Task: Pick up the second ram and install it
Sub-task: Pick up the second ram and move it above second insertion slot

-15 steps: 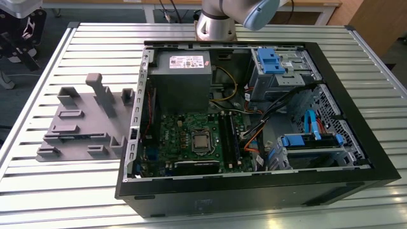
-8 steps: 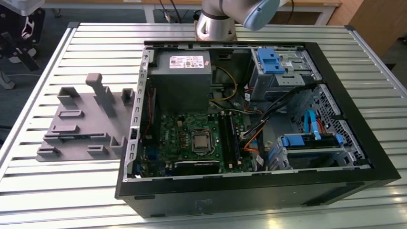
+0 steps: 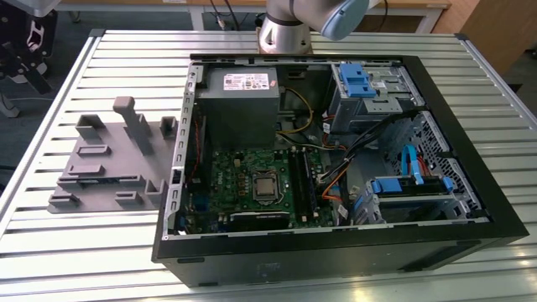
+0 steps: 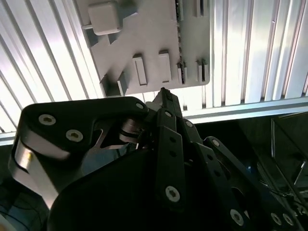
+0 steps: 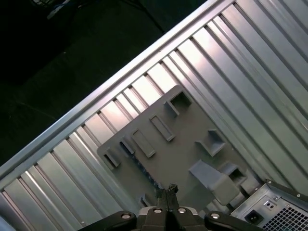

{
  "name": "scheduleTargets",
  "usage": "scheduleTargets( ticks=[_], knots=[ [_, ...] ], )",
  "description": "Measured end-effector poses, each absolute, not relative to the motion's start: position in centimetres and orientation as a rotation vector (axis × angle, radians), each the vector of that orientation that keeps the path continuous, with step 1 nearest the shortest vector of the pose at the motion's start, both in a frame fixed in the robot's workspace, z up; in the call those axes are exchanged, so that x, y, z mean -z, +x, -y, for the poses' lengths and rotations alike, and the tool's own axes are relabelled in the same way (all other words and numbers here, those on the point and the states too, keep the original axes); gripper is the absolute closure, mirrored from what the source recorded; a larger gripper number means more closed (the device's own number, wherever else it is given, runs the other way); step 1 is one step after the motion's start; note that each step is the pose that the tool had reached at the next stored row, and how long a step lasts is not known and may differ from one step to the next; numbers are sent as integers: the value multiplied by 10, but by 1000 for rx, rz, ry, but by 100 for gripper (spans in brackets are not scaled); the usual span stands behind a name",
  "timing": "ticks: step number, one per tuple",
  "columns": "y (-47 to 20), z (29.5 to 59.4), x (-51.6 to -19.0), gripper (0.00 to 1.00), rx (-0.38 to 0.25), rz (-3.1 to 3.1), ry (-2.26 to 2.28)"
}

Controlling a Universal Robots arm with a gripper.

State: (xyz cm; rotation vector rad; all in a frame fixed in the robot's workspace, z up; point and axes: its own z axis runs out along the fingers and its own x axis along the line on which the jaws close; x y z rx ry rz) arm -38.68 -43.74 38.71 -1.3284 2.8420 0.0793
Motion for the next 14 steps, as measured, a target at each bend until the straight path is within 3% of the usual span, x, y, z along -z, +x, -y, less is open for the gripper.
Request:
scheduleTargets(
  ticks=[14],
  knots=[
    [-387, 438, -387, 89, -80, -2746, -1524]
  ],
)
